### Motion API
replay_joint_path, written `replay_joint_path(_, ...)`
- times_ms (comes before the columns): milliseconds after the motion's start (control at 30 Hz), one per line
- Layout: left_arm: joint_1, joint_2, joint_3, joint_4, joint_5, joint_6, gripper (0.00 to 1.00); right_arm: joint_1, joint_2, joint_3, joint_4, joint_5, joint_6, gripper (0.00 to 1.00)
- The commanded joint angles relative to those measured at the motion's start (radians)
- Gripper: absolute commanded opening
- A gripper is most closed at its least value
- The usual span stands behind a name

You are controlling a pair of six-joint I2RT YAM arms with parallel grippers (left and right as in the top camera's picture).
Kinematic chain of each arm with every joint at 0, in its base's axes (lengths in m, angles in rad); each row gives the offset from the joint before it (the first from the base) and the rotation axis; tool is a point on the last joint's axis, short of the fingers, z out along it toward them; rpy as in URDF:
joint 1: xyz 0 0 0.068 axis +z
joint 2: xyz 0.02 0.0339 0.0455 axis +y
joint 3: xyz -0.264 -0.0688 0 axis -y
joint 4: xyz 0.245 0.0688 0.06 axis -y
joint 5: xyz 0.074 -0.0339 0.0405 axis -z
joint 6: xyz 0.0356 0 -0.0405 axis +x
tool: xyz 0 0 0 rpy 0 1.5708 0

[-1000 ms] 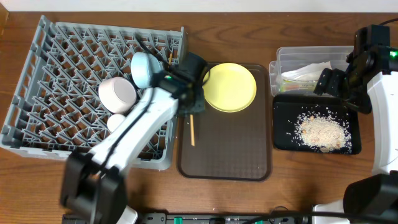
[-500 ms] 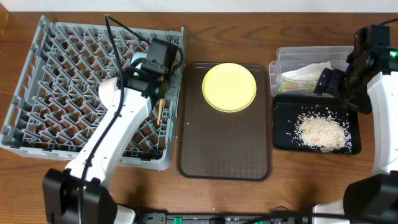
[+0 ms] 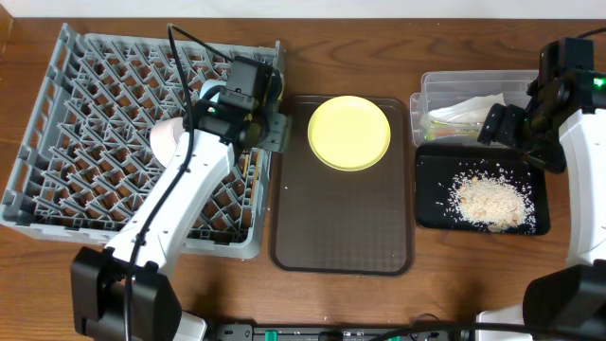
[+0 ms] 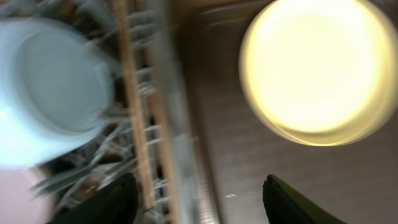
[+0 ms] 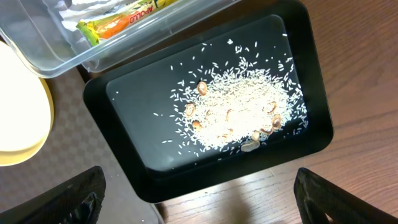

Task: Sort waste into correct bins and load items into the dishwasher
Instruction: 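Place second chopstick into rack with left gripper, then grasp rim of yellow plate with left gripper and lift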

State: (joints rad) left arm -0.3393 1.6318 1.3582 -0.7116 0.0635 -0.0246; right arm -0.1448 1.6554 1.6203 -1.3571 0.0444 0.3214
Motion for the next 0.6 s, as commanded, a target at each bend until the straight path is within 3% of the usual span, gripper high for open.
replay_joint_path(0, -0.060, -0.031, 0.019, 0.059, 0.177, 0.068, 0.71, -0.005, -0.008, 0.014, 0.003, -0.001, -0.008, 0.95)
replay_joint_path(133, -0.159, -0.004, 0.019, 0.133, 0.166, 0.247, 0.80, -0.005, -0.008, 0.014, 0.003, -0.001, -0.008, 0.95)
replay_joint_path(300, -0.264, 0.087, 0.019, 0.214, 0.161, 0.393, 0.81, -0.005, -0.008, 0.014, 0.003, -0.001, -0.008, 0.95)
replay_joint_path(567, -0.352, 0.324, 0.019, 0.315, 0.161, 0.459, 0.80, -0.005, -0.008, 0.014, 0.003, -0.001, -0.008, 0.96)
